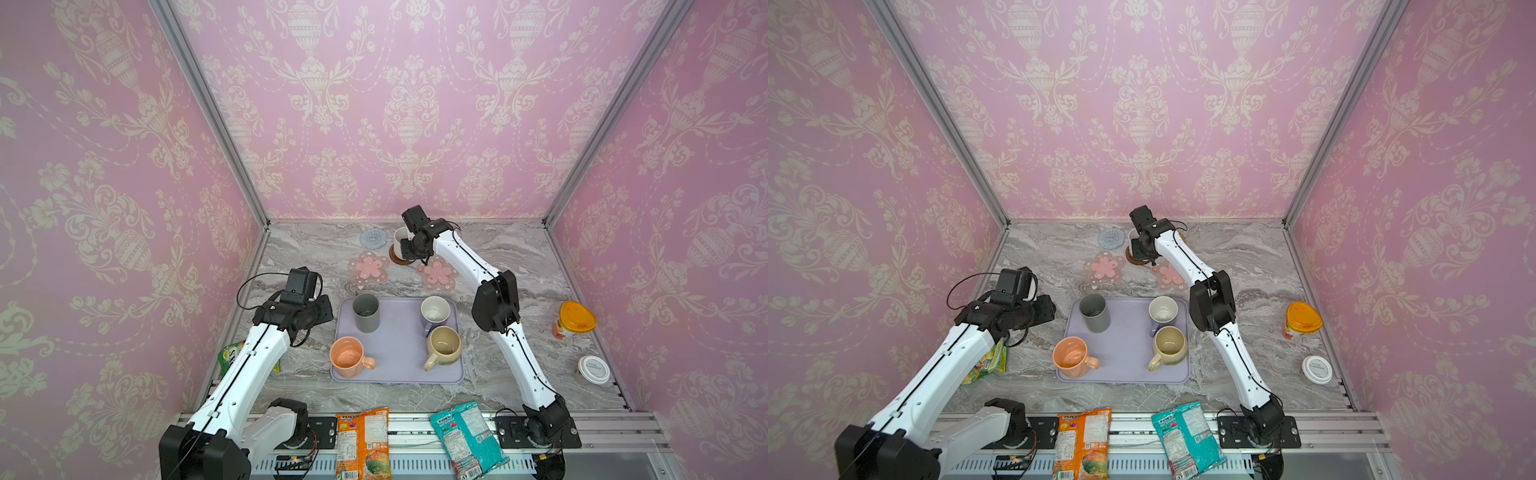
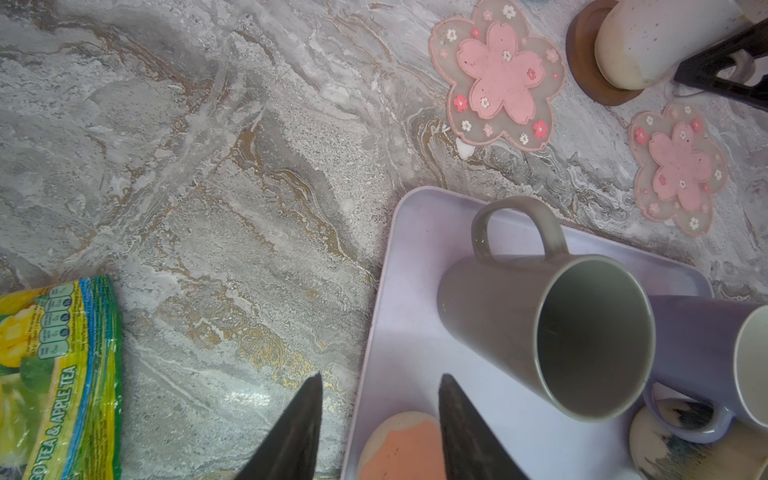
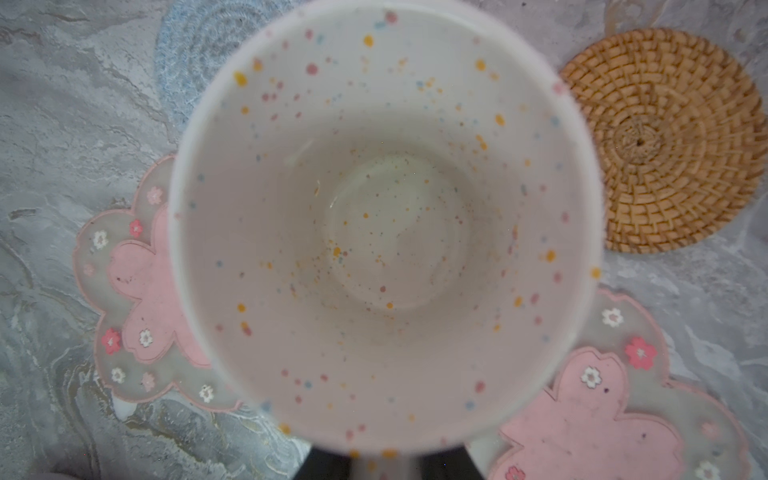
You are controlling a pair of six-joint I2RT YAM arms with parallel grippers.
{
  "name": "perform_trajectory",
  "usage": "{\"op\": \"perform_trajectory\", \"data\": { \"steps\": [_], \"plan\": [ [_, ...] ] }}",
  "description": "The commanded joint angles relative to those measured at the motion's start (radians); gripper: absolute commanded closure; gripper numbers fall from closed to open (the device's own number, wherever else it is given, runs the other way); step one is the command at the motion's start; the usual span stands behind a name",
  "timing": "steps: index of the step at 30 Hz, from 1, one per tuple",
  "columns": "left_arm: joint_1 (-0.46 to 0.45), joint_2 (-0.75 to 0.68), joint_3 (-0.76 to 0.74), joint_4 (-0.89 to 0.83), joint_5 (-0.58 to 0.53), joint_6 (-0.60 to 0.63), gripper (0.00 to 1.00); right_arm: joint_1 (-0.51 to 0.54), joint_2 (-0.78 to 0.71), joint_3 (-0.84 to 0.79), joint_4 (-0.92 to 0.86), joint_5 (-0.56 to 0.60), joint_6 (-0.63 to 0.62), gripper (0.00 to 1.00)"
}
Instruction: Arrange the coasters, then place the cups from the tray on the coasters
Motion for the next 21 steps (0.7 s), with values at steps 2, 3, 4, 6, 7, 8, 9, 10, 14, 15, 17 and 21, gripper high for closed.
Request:
{"op": "perform_trajectory", "data": {
  "steps": [2,3,4,6,7,8,9,10,14,15,17,21],
  "plan": [
    [0.012,-0.004,0.000,-0.017,0.019,0.013,0.52,-0.007,-0.012,0.033,0.026,-0.007,0.014,0.73],
    [0.011,-0.005,0.000,-0.017,0.020,0.012,0.52,-0.008,-0.014,0.034,0.025,-0.012,0.014,0.73],
    [0.012,-0.005,0.000,-0.018,0.019,0.012,0.51,-0.007,-0.016,0.033,0.026,-0.016,0.015,0.73],
    [0.011,-0.008,0.000,-0.020,0.018,0.012,0.51,-0.007,-0.019,0.032,0.027,-0.021,0.017,0.73],
    [0.012,-0.007,0.000,-0.019,0.019,0.011,0.51,-0.007,-0.019,0.032,0.027,-0.023,0.017,0.73],
    [0.012,-0.007,-0.001,-0.018,0.019,0.011,0.51,-0.007,-0.020,0.030,0.027,-0.027,0.018,0.73],
    [0.011,-0.006,0.000,-0.018,0.020,0.011,0.51,-0.006,-0.020,0.031,0.027,-0.034,0.021,0.73],
    [0.012,-0.006,0.002,-0.018,0.021,0.012,0.51,-0.007,-0.021,0.029,0.028,-0.040,0.023,0.73],
    [0.011,-0.004,0.002,-0.015,0.023,0.009,0.51,-0.006,-0.028,0.009,0.050,-0.069,0.037,0.73],
    [0.011,-0.004,0.002,-0.015,0.024,0.008,0.51,-0.007,-0.032,0.001,0.059,-0.078,0.044,0.73],
    [0.012,-0.004,0.000,-0.015,0.025,0.006,0.51,-0.007,-0.039,-0.011,0.073,-0.095,0.054,0.72],
    [0.012,-0.005,-0.006,-0.013,0.032,0.002,0.51,-0.007,-0.045,-0.023,0.086,-0.117,0.069,0.72]
  ]
}}
